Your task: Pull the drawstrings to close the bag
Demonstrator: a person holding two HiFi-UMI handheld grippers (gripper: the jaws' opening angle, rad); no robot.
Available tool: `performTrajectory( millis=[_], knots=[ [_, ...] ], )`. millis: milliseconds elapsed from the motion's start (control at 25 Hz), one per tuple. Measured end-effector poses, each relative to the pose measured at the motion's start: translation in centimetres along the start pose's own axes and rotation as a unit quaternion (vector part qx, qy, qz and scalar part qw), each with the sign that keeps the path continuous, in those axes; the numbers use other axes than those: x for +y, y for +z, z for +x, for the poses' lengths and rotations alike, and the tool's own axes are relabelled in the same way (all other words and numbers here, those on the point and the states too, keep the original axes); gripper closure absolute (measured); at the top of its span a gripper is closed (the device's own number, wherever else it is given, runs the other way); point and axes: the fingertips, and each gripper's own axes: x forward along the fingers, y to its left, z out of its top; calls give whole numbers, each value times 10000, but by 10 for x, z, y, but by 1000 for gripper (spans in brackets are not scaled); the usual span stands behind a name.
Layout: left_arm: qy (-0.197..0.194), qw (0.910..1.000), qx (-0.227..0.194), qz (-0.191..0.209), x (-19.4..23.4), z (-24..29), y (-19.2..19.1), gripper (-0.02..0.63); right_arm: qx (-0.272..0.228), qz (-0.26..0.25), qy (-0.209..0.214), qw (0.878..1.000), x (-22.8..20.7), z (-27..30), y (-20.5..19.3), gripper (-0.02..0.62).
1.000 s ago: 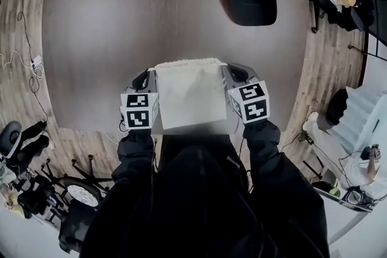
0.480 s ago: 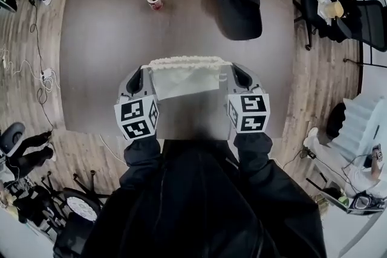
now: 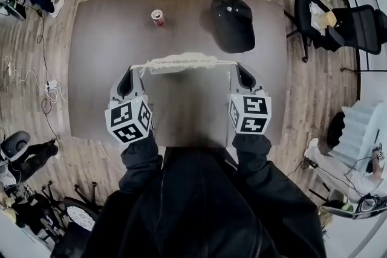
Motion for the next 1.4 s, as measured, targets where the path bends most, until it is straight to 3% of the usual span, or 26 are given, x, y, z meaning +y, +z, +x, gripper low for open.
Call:
performTrajectory(
  millis=[280, 920, 1080, 1400],
  knots=[
    [177, 9994, -116, -256, 15, -10, 12, 574, -60, 5, -180, 9998, -11, -9, 7, 571],
    [549, 9966, 31, -607, 47, -22, -7, 574, 256, 126, -384, 9989, -37, -24, -23, 571],
    [338, 9977, 172, -554, 41, -25, -14, 574, 303, 176, -254, 9991, -37, -27, -28, 571],
    [-212, 9960, 766, -400, 20, 3, -45, 574, 595, 512, 478, 9958, -12, -1, -40, 571]
  ],
)
